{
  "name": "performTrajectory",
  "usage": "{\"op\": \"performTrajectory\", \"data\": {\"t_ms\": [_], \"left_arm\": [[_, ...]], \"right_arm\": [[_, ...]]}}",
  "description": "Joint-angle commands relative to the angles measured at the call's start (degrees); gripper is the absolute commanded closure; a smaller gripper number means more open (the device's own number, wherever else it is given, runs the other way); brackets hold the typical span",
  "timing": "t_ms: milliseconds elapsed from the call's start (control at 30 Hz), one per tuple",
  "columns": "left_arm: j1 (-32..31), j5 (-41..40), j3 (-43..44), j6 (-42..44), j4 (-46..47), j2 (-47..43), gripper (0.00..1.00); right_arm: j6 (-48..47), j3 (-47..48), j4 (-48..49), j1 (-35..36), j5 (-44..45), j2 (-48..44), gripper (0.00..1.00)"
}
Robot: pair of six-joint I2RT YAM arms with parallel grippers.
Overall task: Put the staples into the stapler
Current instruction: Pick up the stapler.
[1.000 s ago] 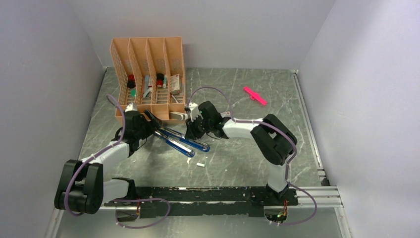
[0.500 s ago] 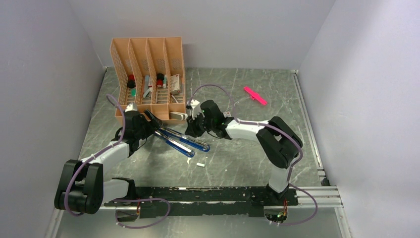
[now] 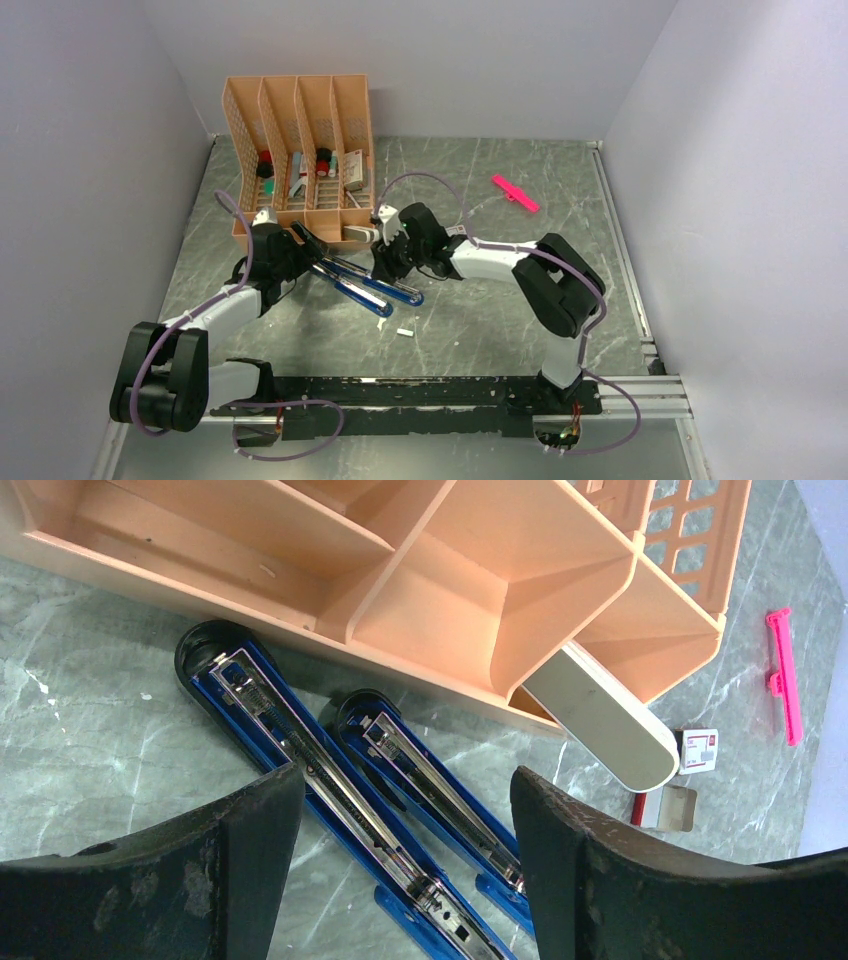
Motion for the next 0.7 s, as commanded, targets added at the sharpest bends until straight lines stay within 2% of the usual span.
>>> {"op": "performTrajectory", "data": {"t_ms": [0,667], "left_arm": [[-0.3,1.3,-0.2,0.5,2.2,0.2,0.2],[-0.3,1.3,-0.2,0.4,2.4,0.2,0.2]], "right_arm": [[-1.3,1.7,-1.5,0.5,0.4,1.5,0.56],[-1.2,1.6,-1.5,0.5,1.2,1.7,0.74]]}}
